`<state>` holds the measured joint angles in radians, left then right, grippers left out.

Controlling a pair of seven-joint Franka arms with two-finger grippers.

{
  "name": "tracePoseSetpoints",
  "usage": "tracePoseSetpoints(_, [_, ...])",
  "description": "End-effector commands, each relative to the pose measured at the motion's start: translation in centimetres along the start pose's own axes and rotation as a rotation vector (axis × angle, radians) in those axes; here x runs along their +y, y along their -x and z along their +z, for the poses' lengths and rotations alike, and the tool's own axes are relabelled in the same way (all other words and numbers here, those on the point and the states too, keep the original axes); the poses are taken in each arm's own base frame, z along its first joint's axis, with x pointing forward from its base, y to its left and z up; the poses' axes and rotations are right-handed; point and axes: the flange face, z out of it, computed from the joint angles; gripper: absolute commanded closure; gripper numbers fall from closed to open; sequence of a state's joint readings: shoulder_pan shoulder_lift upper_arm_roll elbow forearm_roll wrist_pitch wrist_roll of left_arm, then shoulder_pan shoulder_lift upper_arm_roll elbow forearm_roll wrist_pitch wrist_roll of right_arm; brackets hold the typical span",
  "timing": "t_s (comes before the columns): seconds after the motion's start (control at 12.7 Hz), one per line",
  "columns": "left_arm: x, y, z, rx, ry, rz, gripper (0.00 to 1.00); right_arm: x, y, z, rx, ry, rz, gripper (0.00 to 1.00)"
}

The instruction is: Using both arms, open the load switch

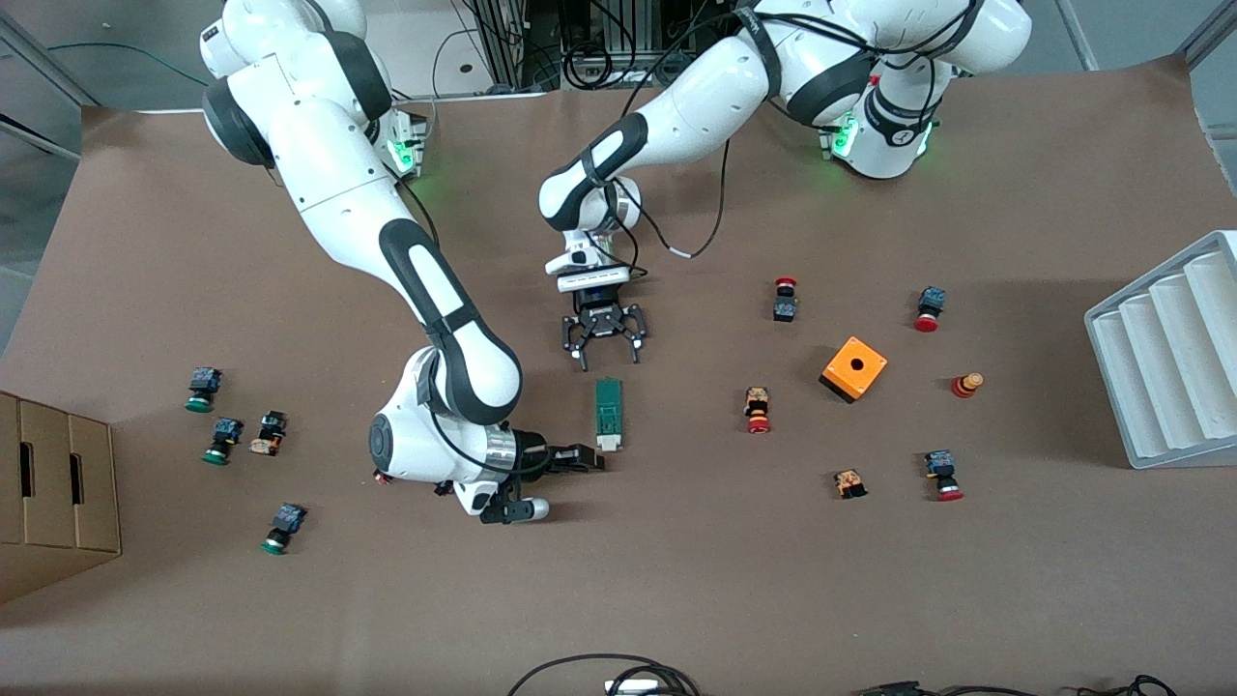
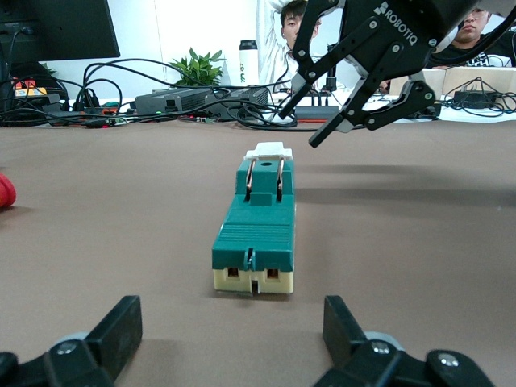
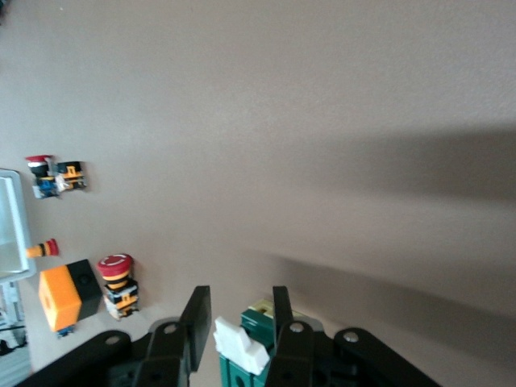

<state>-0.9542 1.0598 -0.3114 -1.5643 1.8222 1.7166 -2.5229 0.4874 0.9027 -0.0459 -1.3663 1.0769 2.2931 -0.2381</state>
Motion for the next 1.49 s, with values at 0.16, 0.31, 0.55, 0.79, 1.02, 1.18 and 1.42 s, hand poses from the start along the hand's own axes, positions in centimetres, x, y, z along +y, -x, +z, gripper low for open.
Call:
tracePoseSetpoints(0.16, [0.2,2.3,-0.1,-0.019,0.009,0.009,0.00,0.0,0.4,0.6,0.001,-0.052,0.006,0.66])
tracePoseSetpoints(0.31, [0.3,2.2,-0.1,-0.018,0.010,0.007,0.00,0.1,0.4,0.7,-0.001,-0.052,0.007,0.65])
tracePoseSetpoints(0.55, [0.3,2.2,-0.1,-0.018,0.010,0.007,0.00,0.7,0.7,0.9,-0.012,-0.048,0.006,0.65])
tracePoseSetpoints(0.79, [0.2,2.3,-0.1,-0.019,0.009,0.009,0.00,1.1,1.1,1.3,-0.028,-0.047,-0.002,0.65])
tracePoseSetpoints(1.02, [0.2,2.3,-0.1,-0.019,0.009,0.009,0.00,0.7,1.4,1.5,-0.033,-0.065,0.008,0.65])
tracePoseSetpoints(1.18, [0.2,2.3,-0.1,-0.019,0.009,0.009,0.00,0.5,1.5,1.6,-0.032,-0.091,0.023,0.65])
tracePoseSetpoints(1.42, [0.3,2.2,-0.1,-0.018,0.010,0.007,0.00,0.5,1.6,1.7,-0.034,-0.090,0.023,0.65])
